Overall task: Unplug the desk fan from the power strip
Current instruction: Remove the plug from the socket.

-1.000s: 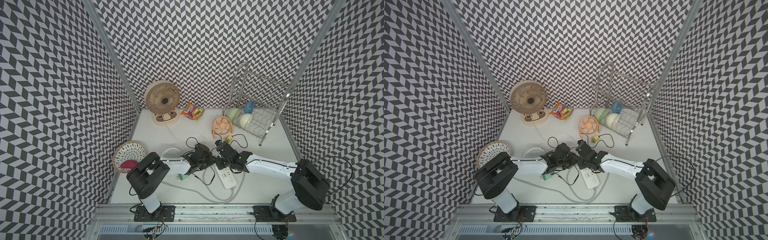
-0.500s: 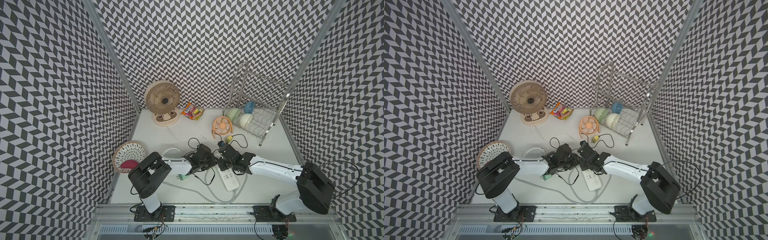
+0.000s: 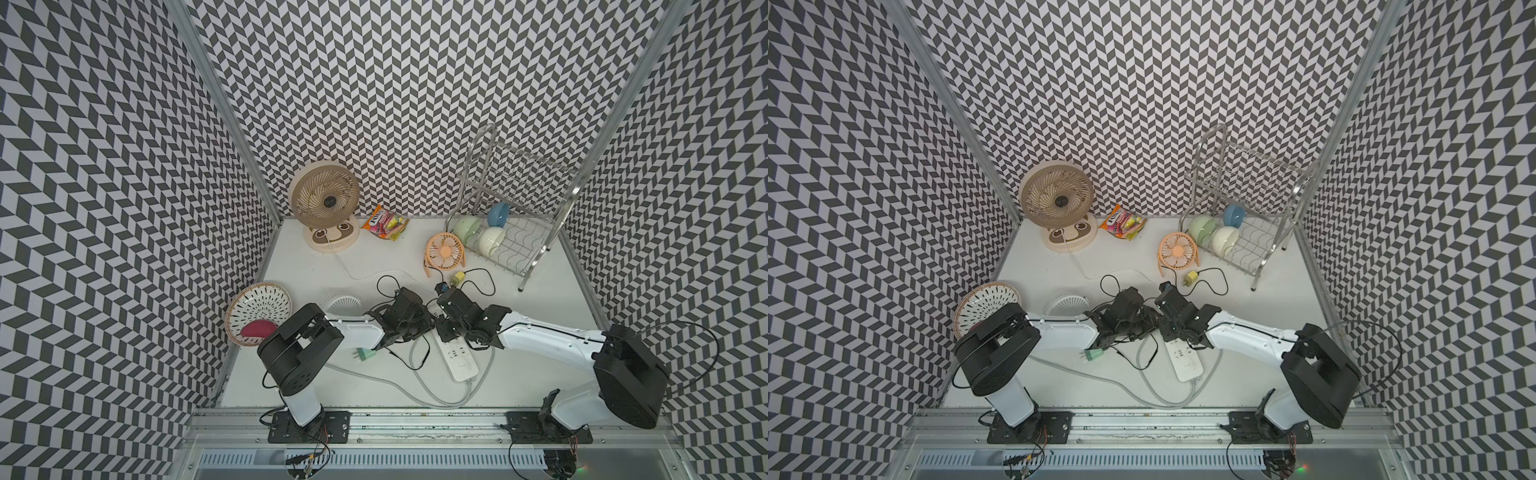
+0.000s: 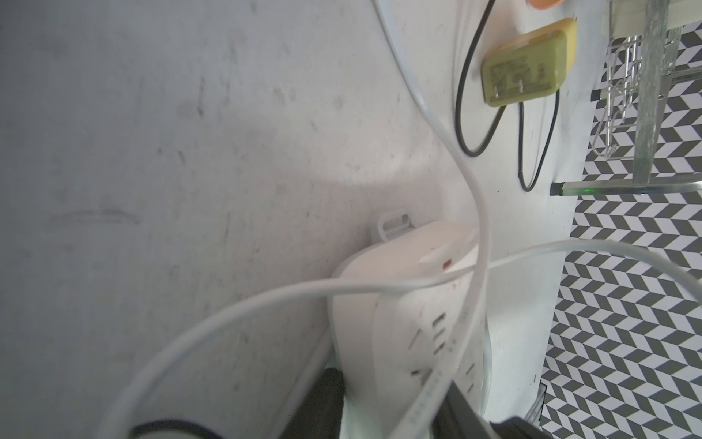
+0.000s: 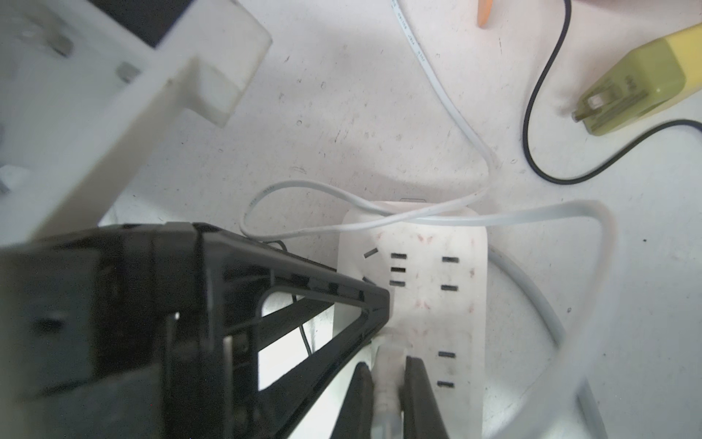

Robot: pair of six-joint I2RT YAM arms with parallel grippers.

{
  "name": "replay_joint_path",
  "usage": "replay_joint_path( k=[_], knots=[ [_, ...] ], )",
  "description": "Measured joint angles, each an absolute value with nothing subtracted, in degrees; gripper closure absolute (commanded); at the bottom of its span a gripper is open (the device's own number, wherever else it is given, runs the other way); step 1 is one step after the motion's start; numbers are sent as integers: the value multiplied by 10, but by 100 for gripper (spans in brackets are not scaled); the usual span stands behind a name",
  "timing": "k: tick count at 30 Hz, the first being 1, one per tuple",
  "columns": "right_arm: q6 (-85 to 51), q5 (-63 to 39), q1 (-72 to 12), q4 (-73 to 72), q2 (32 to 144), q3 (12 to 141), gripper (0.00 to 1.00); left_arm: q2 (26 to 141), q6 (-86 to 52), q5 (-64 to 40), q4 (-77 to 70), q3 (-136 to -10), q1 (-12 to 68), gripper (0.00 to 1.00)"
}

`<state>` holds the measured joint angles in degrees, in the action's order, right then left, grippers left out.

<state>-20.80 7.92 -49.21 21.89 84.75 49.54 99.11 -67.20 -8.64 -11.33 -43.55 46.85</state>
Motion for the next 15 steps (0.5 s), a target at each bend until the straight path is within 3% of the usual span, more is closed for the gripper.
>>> replay_joint_path(
  k=[15],
  knots=[
    [-202, 71, -489, 219, 846, 495, 100, 993, -672, -87, -116, -436, 469, 59]
  ],
)
